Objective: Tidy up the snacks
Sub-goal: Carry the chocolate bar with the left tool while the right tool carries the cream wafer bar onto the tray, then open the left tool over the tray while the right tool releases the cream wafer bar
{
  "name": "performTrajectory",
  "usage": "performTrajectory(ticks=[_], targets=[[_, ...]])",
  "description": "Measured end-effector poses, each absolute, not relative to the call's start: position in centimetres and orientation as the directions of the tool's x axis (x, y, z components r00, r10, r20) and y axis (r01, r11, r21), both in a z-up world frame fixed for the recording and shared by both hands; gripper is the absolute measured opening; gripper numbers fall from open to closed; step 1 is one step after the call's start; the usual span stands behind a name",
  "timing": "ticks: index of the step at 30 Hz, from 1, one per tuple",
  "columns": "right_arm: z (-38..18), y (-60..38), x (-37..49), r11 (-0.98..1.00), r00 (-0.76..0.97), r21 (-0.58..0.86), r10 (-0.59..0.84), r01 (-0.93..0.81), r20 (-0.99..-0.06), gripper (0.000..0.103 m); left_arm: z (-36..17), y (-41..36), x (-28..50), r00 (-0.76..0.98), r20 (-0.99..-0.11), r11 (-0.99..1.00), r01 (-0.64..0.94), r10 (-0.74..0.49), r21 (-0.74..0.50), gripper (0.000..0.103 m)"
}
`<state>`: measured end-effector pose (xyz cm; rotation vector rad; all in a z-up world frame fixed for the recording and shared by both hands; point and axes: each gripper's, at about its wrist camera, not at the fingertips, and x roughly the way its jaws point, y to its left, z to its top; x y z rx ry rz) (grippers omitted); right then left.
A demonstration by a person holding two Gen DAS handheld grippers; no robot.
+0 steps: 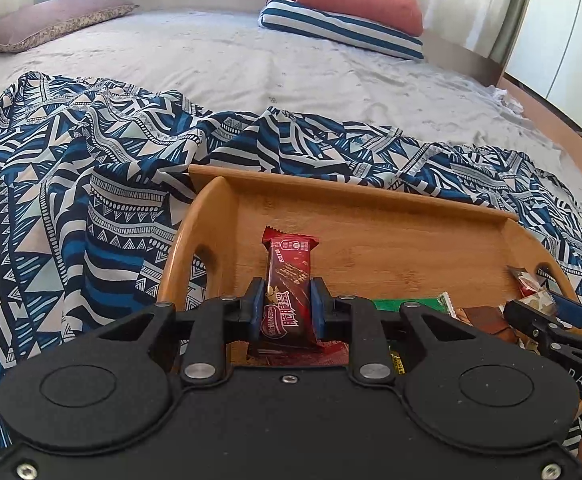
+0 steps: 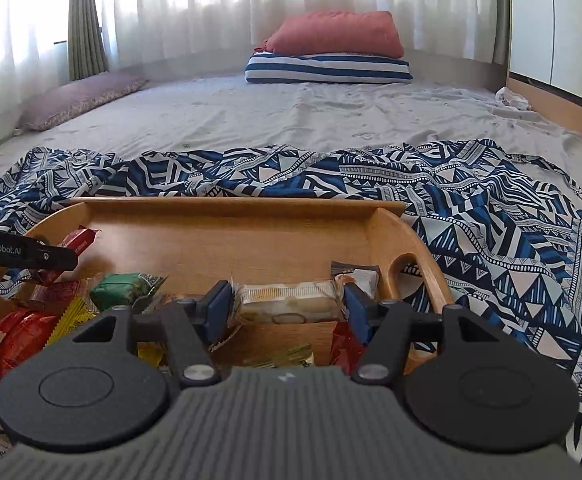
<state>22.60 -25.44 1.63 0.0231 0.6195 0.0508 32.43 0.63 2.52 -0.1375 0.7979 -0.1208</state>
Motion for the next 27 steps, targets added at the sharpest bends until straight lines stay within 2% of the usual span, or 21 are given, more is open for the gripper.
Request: performTrajectory(ticks=[14, 16, 20, 22, 24, 27], targets=[[1.0, -25.2, 22.4, 0.999, 0.825, 0.016, 0.05, -0.05, -0.564, 0.067, 2.4, 0.1, 32.2, 0.708, -0.694, 0.99, 0.076, -0.135, -0.115, 0.023], [1.0, -25.3, 22.4, 0.999, 0.825, 0.022, 0.052, -0.048, -0.563, 0.077, 2.4, 0.2, 32.2, 0.707, -0.694, 0.99, 0.073, -0.138, -0.123, 0.023], [1.2, -25.7, 22.2, 0.998, 0.828, 0.052, 0.066, -0.045, -0.557, 0.085, 2.7, 0.5, 32.1, 0.706, -0.695, 0.989, 0.061, -0.136, -0.131, 0.038], [1.5, -25.9, 22.1, 0.997, 0.831, 0.062, 0.074, -0.048, -0.552, 0.09, 3.1, 0.6, 31.8, 0.712, -0.689, 0.989, 0.061, -0.136, -0.131, 0.043], [1.8, -25.9, 21.9, 0.997, 0.835, 0.059, 0.069, -0.044, -0.546, 0.09, 3.5, 0.7, 31.6, 0.713, -0.687, 0.988, 0.068, -0.143, -0.135, 0.054], [2.5, -25.8, 21.4, 0.997, 0.843, 0.059, 0.068, -0.044, -0.534, 0.093, 4.3, 0.7, 30.7, 0.722, -0.676, 0.988, 0.075, -0.147, -0.135, 0.066]])
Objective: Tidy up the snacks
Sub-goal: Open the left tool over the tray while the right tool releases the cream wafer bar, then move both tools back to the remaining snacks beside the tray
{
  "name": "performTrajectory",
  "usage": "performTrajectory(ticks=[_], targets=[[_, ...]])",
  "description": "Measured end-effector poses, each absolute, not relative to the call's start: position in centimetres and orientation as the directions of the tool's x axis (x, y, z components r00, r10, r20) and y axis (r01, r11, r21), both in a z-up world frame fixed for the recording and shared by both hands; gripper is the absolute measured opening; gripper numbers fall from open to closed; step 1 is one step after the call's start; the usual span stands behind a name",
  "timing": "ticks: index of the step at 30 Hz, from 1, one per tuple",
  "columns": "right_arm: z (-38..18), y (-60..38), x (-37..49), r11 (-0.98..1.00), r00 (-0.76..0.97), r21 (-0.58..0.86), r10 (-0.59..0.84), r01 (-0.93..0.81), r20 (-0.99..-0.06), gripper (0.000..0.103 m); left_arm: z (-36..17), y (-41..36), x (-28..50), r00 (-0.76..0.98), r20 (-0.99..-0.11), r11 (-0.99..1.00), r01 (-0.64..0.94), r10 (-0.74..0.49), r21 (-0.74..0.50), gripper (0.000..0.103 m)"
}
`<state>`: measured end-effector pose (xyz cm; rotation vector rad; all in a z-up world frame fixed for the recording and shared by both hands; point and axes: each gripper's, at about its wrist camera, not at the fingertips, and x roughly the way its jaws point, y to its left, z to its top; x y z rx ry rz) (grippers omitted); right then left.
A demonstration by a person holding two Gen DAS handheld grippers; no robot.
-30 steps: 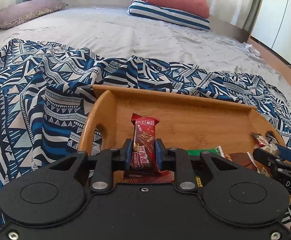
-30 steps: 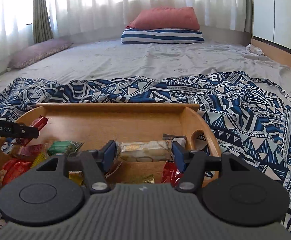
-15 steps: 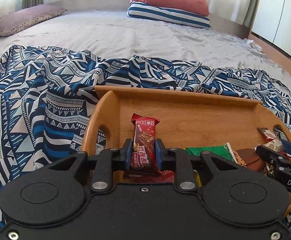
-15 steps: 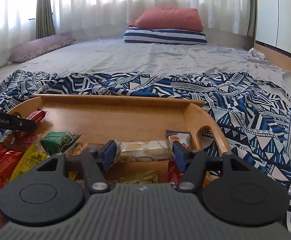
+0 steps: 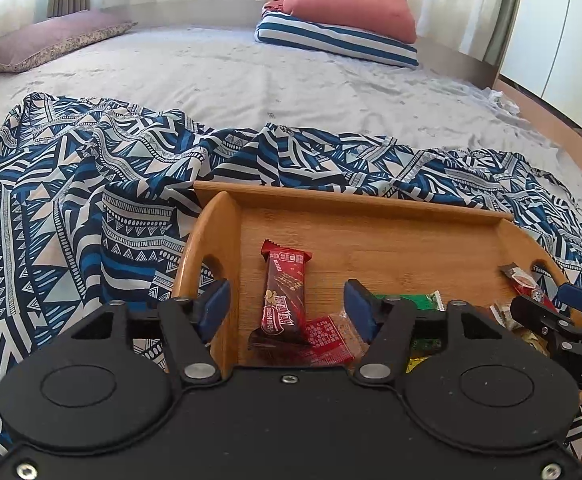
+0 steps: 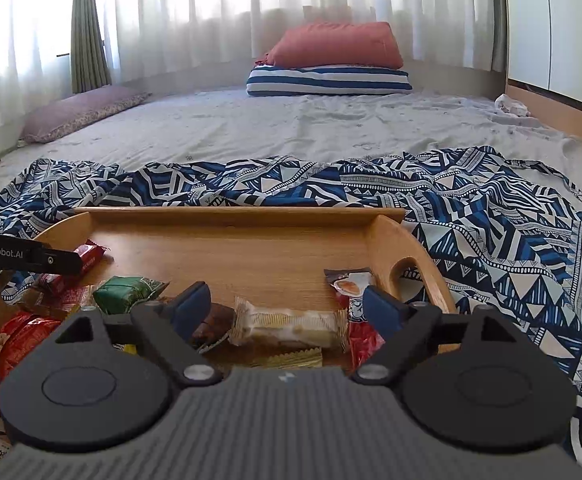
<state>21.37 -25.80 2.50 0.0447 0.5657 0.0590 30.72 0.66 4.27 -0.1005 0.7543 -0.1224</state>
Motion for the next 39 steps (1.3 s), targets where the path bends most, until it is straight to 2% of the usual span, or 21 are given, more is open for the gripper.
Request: performTrajectory(ticks=[5, 12, 31, 39], targets=[[3.7, -25.6, 20.2, 0.997, 0.855, 0.057, 0.076, -0.054, -0.514, 0.1, 5.7, 0.6, 28.8, 0.739, -0.654, 0.986, 0.095, -0.164, -0.139, 0.083], [5.2, -25.1, 17.5, 0.996, 0.868, 0.023, 0.088, -0.088, -0.489, 0.103, 7.5, 0.5, 25.4, 0.756, -0.629, 0.983, 0.124, -0.181, -0.133, 0.096], [5.4, -26.7, 10.2, 0.992, 0.868, 0.103, 0.116, -0.075, -0.482, 0.103, 9.1, 0.6, 15.6, 0.773, -0.586, 0.97, 0.175, -0.242, -0.17, 0.102], [3.3, -26.6, 7.0, 0.994, 0.847, 0.057, 0.106, -0.089, -0.521, 0.103, 7.1, -1.1, 13.0, 0.741, -0.628, 0.971, 0.205, -0.237, -0.125, 0.102]])
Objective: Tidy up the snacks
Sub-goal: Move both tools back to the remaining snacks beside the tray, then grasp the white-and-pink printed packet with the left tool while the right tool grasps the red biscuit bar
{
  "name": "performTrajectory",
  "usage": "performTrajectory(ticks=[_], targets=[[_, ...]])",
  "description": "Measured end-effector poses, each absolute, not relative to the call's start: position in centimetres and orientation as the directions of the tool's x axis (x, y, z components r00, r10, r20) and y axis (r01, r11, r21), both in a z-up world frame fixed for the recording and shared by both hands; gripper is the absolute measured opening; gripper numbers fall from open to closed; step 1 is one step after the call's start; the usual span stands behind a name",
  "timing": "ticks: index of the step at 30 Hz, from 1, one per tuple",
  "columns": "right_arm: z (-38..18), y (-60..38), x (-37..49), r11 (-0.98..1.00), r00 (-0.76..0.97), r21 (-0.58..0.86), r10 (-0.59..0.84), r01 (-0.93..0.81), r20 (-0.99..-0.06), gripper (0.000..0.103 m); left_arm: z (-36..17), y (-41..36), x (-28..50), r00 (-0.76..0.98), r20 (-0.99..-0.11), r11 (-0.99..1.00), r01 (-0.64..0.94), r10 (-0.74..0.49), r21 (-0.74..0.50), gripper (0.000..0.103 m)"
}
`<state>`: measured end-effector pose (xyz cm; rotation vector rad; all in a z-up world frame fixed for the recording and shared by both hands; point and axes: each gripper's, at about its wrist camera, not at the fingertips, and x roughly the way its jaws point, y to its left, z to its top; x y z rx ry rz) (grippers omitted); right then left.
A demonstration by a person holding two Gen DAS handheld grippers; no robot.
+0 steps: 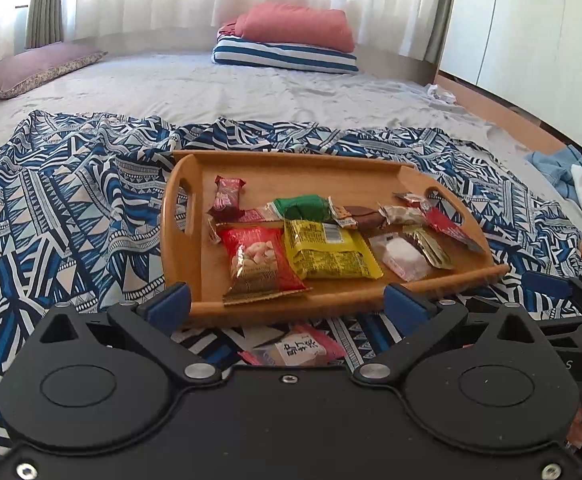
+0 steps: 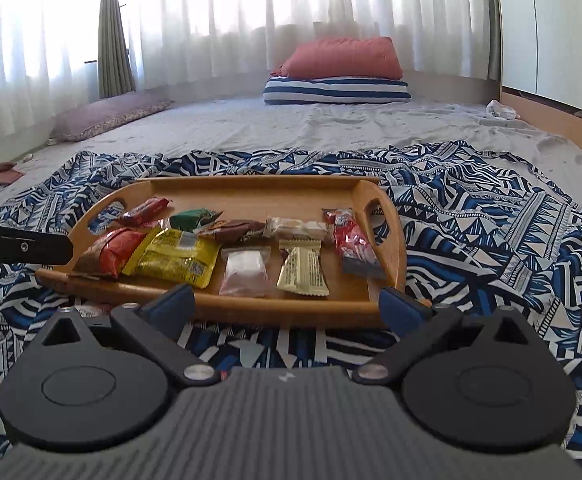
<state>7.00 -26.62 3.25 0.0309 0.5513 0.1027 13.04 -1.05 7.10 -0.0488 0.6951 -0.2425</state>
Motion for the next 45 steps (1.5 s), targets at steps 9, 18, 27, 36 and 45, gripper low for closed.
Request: performTrajectory(ticks=[9, 18, 27, 36, 45], targets=[[1.1, -25.2, 5.4, 0.992, 0.833, -0.017, 0.099, -0.129, -0.544, 0.103, 6.5, -2.5, 12.4, 0.725, -0.658, 0.978, 0.18, -0.202, -0.102, 0.102], [0.1, -24.9, 5.6, 0.99, 0.822, -0.007, 0.116, -0.144, -0.558, 0.103, 4.5, -3.6, 13.6, 0.689, -0.712, 0.989, 0.131, -0.136, -0.062, 0.102], [-0.9, -25.4, 6.0, 0.99, 0.8, 0.043, 0.132, -0.132, -0.585, 0.103, 2.8, -4.9, 15.2, 0.658, -0.745, 0.993, 0.117, -0.104, -0.036, 0.102], [-1.4, -26.0, 6.0, 0.988, 0.801, 0.085, 0.155, -0.129, -0.579, 0.103, 1.2, -5.9, 16.7, 0.639, -0.765, 0.993, 0.116, -0.081, -0.009, 0.102], [-1.7, -26.0, 5.6, 0.988, 0.813, 0.086, 0.157, -0.131, -0.56, 0.103, 0.6, -6.2, 16.9, 0.659, -0.749, 0.993, 0.117, -0.071, 0.008, 0.103]])
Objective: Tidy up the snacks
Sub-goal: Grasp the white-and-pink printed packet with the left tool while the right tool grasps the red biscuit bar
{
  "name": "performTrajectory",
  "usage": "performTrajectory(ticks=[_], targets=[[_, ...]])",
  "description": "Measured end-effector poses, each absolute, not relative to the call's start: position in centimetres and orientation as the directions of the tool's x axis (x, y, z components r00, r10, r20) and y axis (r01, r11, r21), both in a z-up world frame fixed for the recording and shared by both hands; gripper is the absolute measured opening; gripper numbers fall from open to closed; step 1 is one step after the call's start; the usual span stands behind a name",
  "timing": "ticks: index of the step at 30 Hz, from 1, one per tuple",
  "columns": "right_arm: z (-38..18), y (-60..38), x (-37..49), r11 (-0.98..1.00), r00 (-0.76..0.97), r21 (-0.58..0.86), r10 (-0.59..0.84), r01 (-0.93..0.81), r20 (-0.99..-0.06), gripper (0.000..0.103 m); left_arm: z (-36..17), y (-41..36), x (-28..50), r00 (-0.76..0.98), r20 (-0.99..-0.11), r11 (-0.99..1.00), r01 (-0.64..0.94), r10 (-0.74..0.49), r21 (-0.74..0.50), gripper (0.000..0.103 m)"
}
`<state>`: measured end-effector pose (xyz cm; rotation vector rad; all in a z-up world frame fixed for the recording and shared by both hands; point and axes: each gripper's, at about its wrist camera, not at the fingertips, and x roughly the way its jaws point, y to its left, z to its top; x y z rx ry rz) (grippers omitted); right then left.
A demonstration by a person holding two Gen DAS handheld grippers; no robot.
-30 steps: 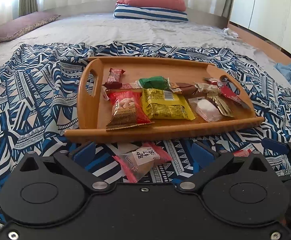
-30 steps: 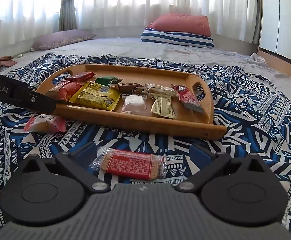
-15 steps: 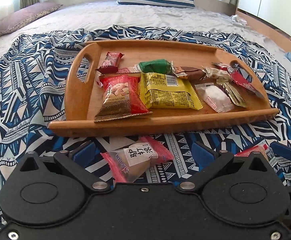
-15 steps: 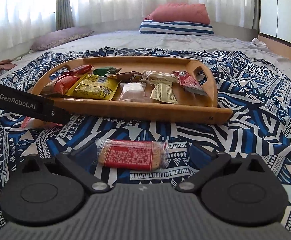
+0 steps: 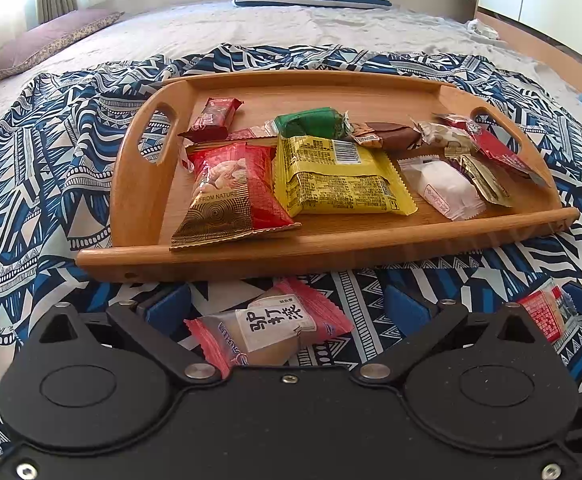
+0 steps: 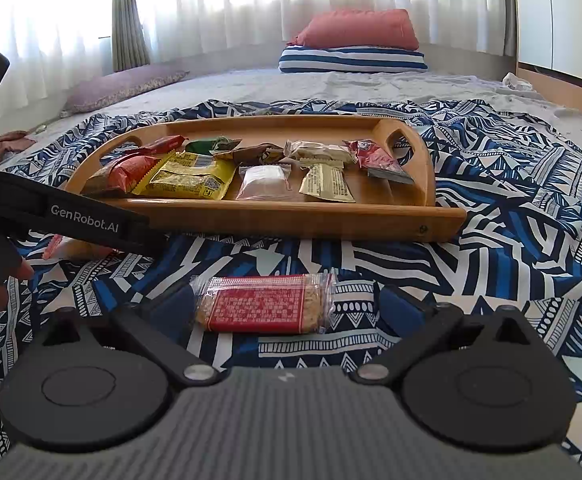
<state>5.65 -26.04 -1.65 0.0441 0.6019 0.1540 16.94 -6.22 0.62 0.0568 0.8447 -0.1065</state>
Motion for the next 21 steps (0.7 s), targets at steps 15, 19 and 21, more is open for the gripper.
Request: performTrajectory(ticks=[15, 19, 21], targets=[[-1.7, -25.8, 5.7, 0.988, 0.815, 0.074, 0.153, -0.135, -0.558, 0.103, 0.4, -6.0, 16.8, 0.668, -0.74, 0.994, 0.112, -0.081, -0.008, 0.099], [-1.7, -25.8, 5.7, 0.988, 0.818, 0.074, 0.154, -0.135, -0.555, 0.103, 0.6, -6.0, 16.1, 0.681, -0.728, 0.993, 0.12, -0.083, 0.0, 0.088], [-1.7, -25.8, 5.7, 0.988, 0.819, 0.071, 0.153, -0.136, -0.553, 0.103, 0.7, -5.9, 15.8, 0.686, -0.723, 0.992, 0.124, -0.085, 0.0, 0.08]])
